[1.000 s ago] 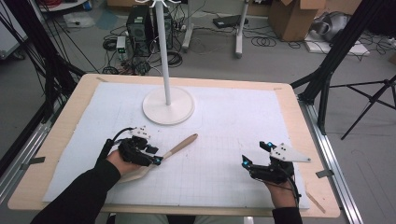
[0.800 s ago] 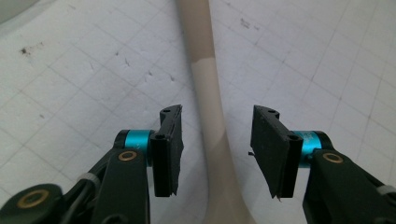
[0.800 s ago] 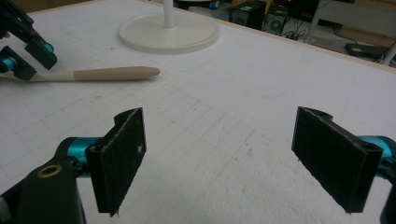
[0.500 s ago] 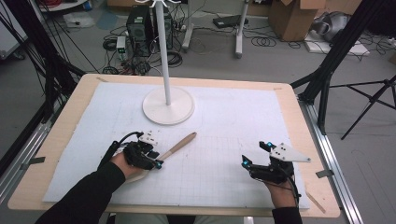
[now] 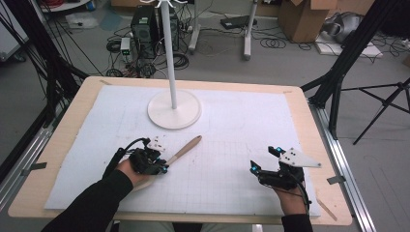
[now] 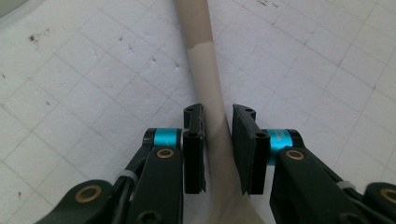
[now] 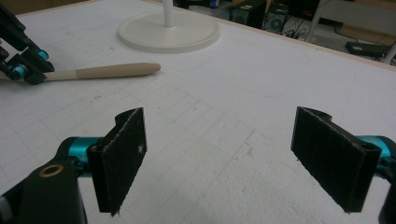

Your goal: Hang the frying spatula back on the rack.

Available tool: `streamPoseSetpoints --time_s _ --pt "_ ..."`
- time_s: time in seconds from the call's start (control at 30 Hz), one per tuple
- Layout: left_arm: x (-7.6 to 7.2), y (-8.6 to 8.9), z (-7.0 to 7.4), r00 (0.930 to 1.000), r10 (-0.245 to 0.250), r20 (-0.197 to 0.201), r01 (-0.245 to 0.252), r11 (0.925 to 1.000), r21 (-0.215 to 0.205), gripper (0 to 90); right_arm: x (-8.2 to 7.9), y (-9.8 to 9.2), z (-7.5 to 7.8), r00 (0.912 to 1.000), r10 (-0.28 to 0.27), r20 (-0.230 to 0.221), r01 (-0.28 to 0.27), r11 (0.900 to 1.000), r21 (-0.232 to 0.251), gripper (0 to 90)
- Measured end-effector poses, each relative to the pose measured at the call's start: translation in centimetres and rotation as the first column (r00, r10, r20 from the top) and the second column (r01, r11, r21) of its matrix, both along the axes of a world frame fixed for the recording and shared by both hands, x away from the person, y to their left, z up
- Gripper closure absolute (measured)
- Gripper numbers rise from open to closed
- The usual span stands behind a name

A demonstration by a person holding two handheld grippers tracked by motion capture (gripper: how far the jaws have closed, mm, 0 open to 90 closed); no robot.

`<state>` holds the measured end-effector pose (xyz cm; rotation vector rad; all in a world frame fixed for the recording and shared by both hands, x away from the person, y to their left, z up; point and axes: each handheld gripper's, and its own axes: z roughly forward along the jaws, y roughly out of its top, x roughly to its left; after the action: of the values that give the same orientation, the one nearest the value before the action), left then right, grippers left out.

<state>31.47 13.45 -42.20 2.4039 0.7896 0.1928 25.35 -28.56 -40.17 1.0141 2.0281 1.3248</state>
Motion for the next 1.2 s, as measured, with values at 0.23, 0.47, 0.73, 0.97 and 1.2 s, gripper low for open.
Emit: streamPoseSetpoints --time_s 0.23,0.47,0.73,0.97,1.2 --pt "-0.08 -0.01 0.01 0.999 0.042 -0.014 -0.043 0.999 -0.01 75.9 0.07 0.02 -0.02 1.0 0.004 0.002 -0.004 1.0 -0.003 17.3" --pt "-0.38 -0.52 0.2 0.9962 0.085 -0.015 -0.085 0.9963 0.015 75.9 0.05 -0.1 -0.04 0.9999 0.011 -0.005 -0.011 1.0 -0.003 18.8" --pt "-0.13 -0.54 0.08 0.9935 0.114 -0.001 -0.114 0.9935 0.006 57.5 0.04 -0.18 -0.02 0.9999 0.011 0.004 -0.011 1.0 -0.004 18.8" --pt "-0.41 -0.67 0.09 0.9955 0.094 -0.015 -0.094 0.9954 -0.02 63.7 0.0 -0.23 -0.03 1.0 0.006 -0.002 -0.006 1.0 0.0 18.8" --pt "-0.55 -0.59 -0.03 0.9954 0.094 -0.02 -0.094 0.9951 -0.031 65.4 0.02 -0.22 -0.05 1.0 0.008 -0.001 -0.008 1.0 -0.005 18.8"
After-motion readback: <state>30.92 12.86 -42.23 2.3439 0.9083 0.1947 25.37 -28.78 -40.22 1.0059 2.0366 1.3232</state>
